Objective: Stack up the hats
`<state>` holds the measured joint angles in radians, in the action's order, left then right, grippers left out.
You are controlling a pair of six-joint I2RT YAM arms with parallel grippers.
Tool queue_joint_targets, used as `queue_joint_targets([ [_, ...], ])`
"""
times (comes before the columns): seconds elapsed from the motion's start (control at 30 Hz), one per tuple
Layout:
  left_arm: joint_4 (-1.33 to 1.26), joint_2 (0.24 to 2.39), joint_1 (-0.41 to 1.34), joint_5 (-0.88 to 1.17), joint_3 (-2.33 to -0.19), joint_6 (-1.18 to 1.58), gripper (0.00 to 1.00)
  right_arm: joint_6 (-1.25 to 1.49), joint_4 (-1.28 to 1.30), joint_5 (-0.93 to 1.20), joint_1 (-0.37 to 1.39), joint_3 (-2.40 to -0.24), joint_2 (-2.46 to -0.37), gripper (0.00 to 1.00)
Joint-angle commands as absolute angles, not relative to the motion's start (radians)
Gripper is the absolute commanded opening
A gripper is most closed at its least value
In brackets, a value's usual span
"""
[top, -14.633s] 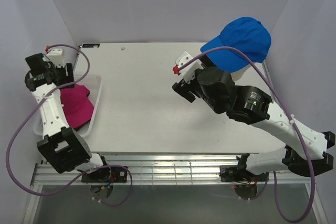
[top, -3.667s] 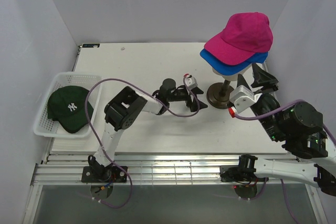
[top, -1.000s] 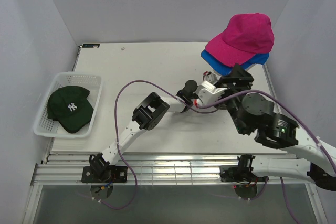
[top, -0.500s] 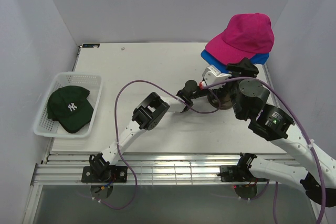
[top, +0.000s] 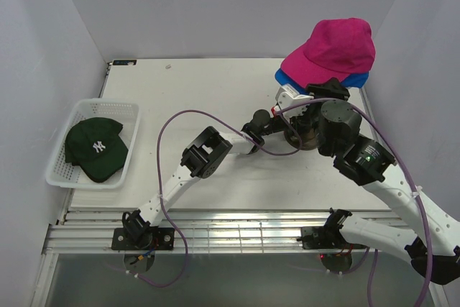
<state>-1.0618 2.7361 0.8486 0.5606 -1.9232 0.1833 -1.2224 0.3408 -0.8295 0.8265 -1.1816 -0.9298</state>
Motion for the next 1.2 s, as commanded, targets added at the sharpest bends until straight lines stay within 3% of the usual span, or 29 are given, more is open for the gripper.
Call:
queue_joint_targets([
  [0.0,-1.023,2.68,0.853,0.584,-1.919,0.163,0.0,-1.232,0.305,-0.818,0.815,-1.19,-0.928,0.54],
  [0.33,-1.019,2.678,0.854,0.577,-1.919,0.166,0.0,-1.219,0.316,-0.838,0.813,-1.163,-0.899,0.35],
  [0.57,-0.999,2.677,0.854,0.56,-1.927,0.164,0.0,-1.14,0.37,-0.864,0.811,-1.187,-0.896,0.16],
  [0.87,-0.956,2.68,0.854,0.548,-1.953,0.167,0.0,-1.048,0.506,-0.862,0.851,-1.221,-0.919,0.08],
  [1.17,-0.907,2.684,0.851,0.541,-1.977,0.16,0.0,-0.939,0.676,-0.874,0.884,-1.266,-0.946,0.08],
])
